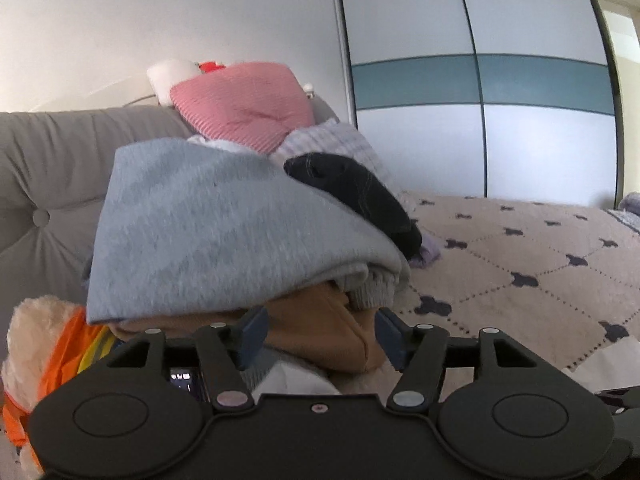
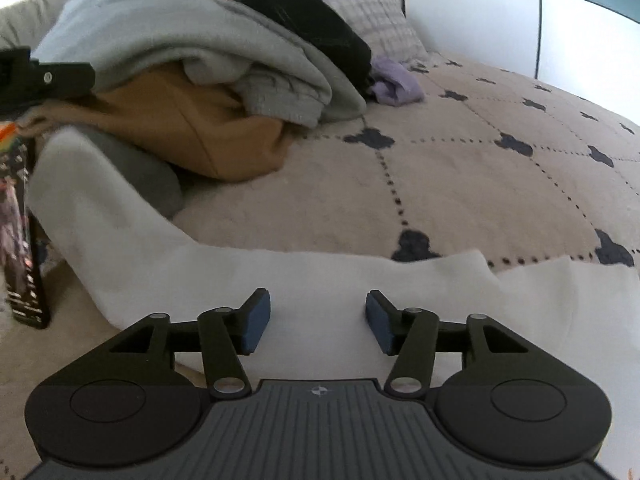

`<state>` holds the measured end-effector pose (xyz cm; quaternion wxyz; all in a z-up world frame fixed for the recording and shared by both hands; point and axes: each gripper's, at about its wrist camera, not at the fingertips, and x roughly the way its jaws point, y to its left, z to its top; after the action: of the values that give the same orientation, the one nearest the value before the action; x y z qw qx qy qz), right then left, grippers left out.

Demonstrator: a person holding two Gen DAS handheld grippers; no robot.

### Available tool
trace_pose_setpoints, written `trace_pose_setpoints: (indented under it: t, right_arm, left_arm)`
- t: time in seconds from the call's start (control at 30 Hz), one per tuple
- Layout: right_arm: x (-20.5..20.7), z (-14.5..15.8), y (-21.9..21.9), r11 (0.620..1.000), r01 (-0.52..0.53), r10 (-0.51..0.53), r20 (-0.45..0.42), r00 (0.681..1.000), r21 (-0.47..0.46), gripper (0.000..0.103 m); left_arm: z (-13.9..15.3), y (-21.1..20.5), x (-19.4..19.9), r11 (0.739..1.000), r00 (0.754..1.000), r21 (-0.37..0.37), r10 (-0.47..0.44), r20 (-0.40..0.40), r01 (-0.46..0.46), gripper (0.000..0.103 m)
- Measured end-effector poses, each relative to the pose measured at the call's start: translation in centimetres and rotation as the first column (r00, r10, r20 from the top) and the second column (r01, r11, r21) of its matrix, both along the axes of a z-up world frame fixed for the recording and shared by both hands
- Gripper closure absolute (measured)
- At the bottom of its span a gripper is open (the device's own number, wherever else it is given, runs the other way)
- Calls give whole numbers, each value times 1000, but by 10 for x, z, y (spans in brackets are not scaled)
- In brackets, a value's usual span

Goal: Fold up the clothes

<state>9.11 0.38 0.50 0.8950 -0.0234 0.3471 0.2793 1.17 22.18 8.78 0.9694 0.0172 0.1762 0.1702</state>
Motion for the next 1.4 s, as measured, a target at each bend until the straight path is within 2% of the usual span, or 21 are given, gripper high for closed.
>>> trace_pose_setpoints:
  t: [0.1, 0.17, 0.23, 0.37, 0.47, 0.53, 0.63, 0.77, 0.87, 1.0, 1.13, 1.2, 1.3, 1.4]
  right_arm:
    - [8, 9, -13, 999, 28, -28, 13, 1000, 30, 50]
    - [16, 14, -34, 997, 70, -71, 32, 997, 41, 50]
    - [24, 15, -54, 991, 125, -127, 37, 991, 37, 54]
    - [32, 9, -84, 980, 196, -197, 18, 980, 14, 59]
    - [35, 2, -85, 985, 171, -172, 11, 985, 6, 74]
    - [38, 0, -80, 987, 164, -164, 15, 986, 0, 83]
    - [44, -4, -72, 988, 152, -152, 20, 988, -9, 88]
    - [52, -9, -62, 990, 136, -136, 27, 990, -22, 88]
    - [57, -13, -54, 992, 124, -123, 33, 992, -31, 88]
    - [65, -18, -44, 993, 109, -107, 40, 993, -44, 87]
    - [71, -10, -48, 993, 115, -114, 57, 992, -16, 78]
    - [66, 0, -59, 992, 127, -126, 72, 989, -6, 73]
    - [57, 11, -79, 989, 144, -142, 87, 986, -15, 72]
    - [43, 20, -100, 986, 162, -159, 92, 983, -31, 72]
  left_arm:
    - [0, -4, -1, 999, 999, -21, -37, 3, 37, 42]
    - [-3, -8, 1, 995, 996, -53, -83, -19, 82, 42]
    - [-11, -16, 6, 985, 986, -93, -152, -63, 146, 42]
    - [-35, -38, 19, 954, 942, -155, -284, -181, 258, 42]
    - [-56, -54, 29, 936, 896, -177, -345, -281, 305, 42]
    - [-68, -60, 33, 935, 872, -164, -354, -339, 315, 42]
    - [-84, -58, 41, 939, 835, -160, -344, -430, 304, 42]
    - [-93, -42, 45, 930, 818, -252, -356, -451, 266, 40]
    - [-92, -36, 47, 928, 817, -272, -356, -454, 254, 40]
    - [-90, -39, 50, 932, 822, -264, -348, -450, 250, 41]
    - [-80, -38, 55, 929, 844, -260, -353, -403, 265, 42]
    - [-79, -35, 57, 942, 859, -233, -321, -399, 244, 42]
    - [-80, -27, 60, 969, 885, -162, -235, -401, 184, 42]
    - [-83, -14, 61, 984, 887, -126, -167, -430, 124, 42]
